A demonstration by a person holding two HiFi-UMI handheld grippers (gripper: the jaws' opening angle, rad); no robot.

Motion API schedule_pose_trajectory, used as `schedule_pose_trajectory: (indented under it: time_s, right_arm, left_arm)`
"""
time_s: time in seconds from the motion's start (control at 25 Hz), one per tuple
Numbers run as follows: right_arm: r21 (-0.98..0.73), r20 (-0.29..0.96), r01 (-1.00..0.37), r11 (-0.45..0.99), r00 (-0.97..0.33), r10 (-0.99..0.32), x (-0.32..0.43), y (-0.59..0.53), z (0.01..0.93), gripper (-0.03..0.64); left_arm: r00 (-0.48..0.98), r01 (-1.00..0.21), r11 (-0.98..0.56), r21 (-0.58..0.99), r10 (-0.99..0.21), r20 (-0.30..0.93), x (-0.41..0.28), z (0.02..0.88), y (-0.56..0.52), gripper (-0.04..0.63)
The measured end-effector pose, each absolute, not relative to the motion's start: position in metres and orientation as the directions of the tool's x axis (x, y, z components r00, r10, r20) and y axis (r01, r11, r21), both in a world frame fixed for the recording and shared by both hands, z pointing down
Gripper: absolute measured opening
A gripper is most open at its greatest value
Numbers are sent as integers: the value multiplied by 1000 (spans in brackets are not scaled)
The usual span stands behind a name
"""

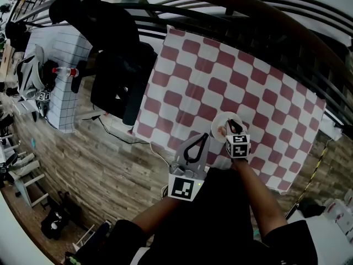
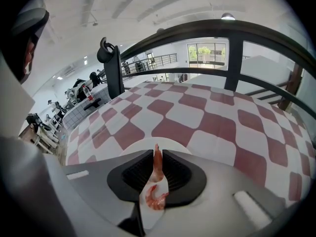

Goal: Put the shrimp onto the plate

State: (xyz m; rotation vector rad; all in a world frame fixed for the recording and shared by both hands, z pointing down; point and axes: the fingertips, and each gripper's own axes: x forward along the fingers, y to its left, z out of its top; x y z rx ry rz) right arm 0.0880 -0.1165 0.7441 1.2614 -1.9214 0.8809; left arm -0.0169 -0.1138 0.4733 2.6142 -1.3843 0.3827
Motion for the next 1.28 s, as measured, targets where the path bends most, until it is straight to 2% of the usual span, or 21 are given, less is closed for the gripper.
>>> schedule_pose_trajectory:
  time_s: [1.0,1.28]
  right_arm:
    - [-164,819,-936,312,-305,-486,88,-117,761,60]
    - [-150,818,-937,315,-297,-493,91,-116,758,86]
  left_arm:
    - [529,-833,-552,25,-784,323,-23,479,-100,8]
    - [548,-818,-575,20,-769,329,-15,478,-99,8]
